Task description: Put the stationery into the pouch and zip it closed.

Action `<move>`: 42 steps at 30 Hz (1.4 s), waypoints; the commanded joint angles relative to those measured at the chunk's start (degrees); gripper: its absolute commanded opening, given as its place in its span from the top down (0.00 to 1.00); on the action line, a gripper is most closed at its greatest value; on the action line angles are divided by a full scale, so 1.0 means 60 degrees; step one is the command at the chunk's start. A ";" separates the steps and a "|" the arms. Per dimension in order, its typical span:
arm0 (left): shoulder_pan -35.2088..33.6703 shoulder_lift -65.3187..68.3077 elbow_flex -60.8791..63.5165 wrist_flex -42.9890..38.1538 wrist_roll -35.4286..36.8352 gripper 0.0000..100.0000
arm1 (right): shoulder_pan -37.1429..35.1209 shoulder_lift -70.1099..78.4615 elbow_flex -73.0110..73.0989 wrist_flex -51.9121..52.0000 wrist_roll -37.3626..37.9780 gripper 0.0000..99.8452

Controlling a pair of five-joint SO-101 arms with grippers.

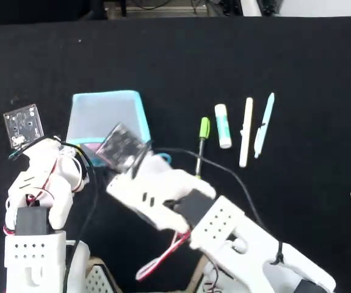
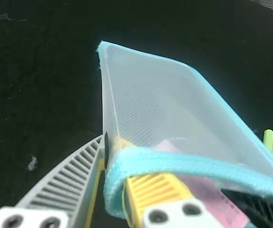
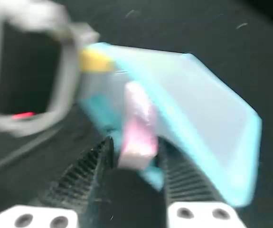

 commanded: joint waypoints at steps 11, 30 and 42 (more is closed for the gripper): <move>-0.0066 -0.0117 -0.0095 -0.0088 0.0059 0.97 | 0.0923 -0.1106 -0.3392 0.4044 -0.0015 0.79; -0.0007 -0.0103 0.0066 -0.0176 0.0059 0.97 | 0.7985 0.2864 -0.5267 0.5714 -0.1832 0.80; -0.0066 -0.0103 0.0037 -0.0176 0.0044 0.97 | 0.8088 0.8330 -0.9238 0.6286 -0.1421 0.80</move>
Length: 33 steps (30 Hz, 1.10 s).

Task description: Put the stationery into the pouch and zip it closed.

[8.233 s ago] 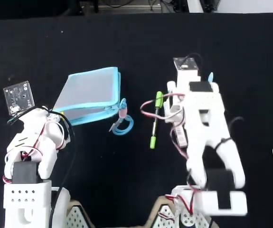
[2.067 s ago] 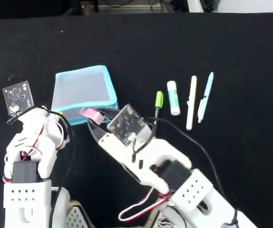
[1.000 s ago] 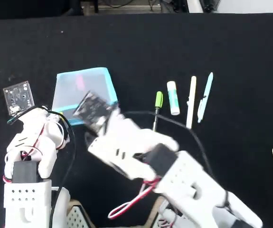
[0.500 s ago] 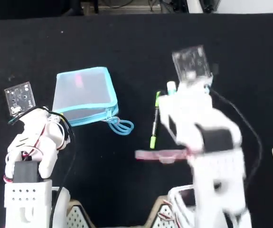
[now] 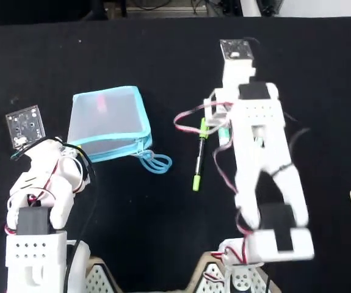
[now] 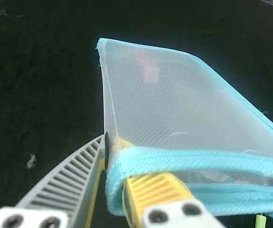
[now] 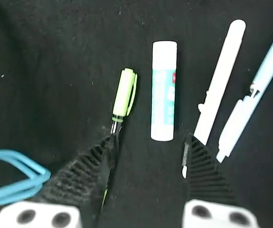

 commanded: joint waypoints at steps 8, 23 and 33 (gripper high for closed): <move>-0.0110 -0.0088 -0.0139 -0.0176 0.0044 0.97 | 0.0542 0.3114 -0.3304 0.0117 0.0132 0.80; -0.0110 -0.0088 -0.0139 -0.0176 0.0044 0.97 | 0.0498 0.6689 -0.7289 0.1260 0.0996 0.80; -0.0110 -0.0088 -0.0139 -0.0176 0.0044 0.97 | 0.0498 0.9238 -1.0703 0.2711 0.0996 0.80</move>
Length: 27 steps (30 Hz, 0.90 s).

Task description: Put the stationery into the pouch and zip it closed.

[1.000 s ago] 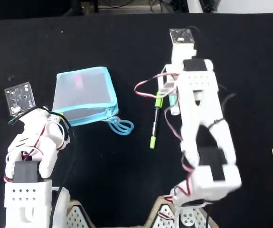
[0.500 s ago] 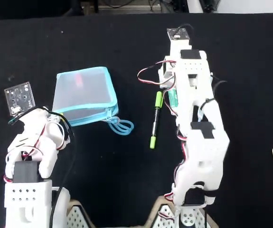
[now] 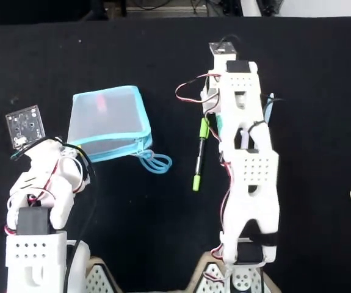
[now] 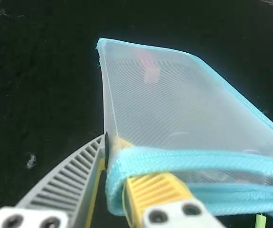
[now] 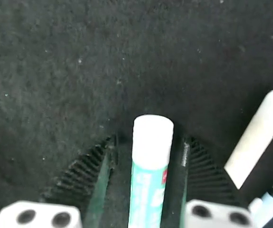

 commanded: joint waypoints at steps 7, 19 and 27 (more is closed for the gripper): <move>-0.0110 -0.0088 -0.0139 -0.0176 0.0044 0.97 | 0.0132 0.1458 -0.3978 0.1641 0.0073 0.80; -0.0110 -0.0088 -0.0139 -0.0176 0.0044 0.97 | 0.0147 0.2527 -0.5516 0.2212 0.0044 0.88; -0.0125 -0.0088 -0.0139 -0.0161 0.0044 0.97 | 0.0147 0.2498 -0.6249 0.2579 0.0000 0.99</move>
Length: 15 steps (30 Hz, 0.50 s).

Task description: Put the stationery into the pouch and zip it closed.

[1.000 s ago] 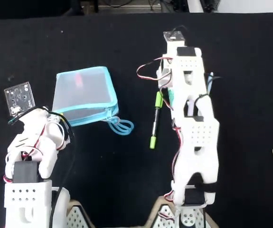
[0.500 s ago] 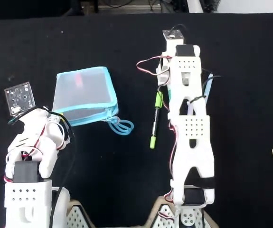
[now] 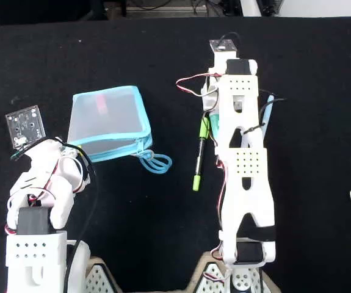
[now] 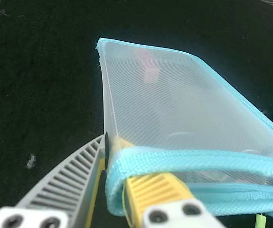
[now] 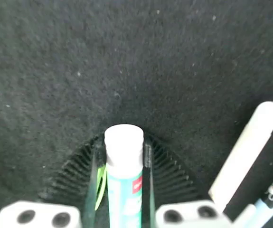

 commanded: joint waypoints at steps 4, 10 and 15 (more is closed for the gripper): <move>-0.0125 -0.0088 -0.0139 -0.0161 0.0044 0.97 | 0.0132 -0.0256 -0.1018 0.0337 0.0000 0.99; -0.0125 -0.0088 -0.0139 -0.0161 0.0044 0.97 | 0.0103 -0.1458 0.0286 0.0352 -0.0029 0.99; -0.0125 -0.0088 -0.0139 -0.0161 0.0044 0.97 | 0.0117 -0.3597 0.3451 0.0352 -0.0601 0.99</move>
